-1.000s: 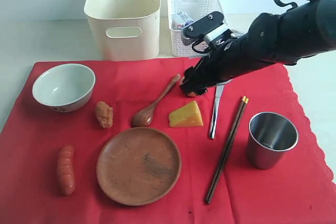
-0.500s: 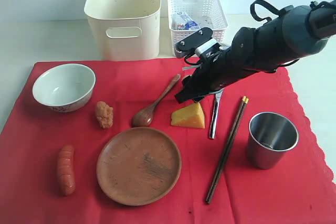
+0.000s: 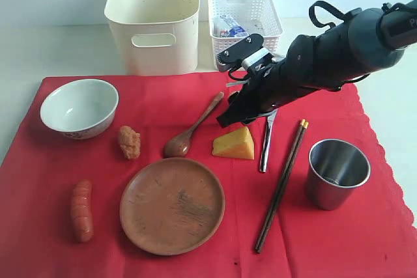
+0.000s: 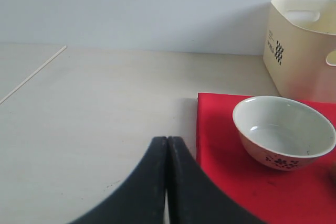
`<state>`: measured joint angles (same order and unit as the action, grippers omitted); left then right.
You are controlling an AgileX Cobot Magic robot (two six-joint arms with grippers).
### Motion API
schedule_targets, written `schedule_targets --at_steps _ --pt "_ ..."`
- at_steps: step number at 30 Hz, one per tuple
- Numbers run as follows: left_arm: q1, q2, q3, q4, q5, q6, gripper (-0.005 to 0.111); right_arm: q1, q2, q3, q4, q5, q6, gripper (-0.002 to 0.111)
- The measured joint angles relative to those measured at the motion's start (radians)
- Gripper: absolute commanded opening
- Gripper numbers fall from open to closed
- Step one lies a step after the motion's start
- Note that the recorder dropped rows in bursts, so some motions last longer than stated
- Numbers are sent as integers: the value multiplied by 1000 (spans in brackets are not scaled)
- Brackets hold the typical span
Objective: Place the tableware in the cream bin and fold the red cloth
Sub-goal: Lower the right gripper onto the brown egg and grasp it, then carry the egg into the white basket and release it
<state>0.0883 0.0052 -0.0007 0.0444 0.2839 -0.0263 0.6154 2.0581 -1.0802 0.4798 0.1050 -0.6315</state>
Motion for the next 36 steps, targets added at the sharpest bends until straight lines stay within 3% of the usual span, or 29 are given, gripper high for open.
schedule_targets --at_steps 36 --pt "0 0 0 0 0 0 1 0 -138 0 10 101 39 0"
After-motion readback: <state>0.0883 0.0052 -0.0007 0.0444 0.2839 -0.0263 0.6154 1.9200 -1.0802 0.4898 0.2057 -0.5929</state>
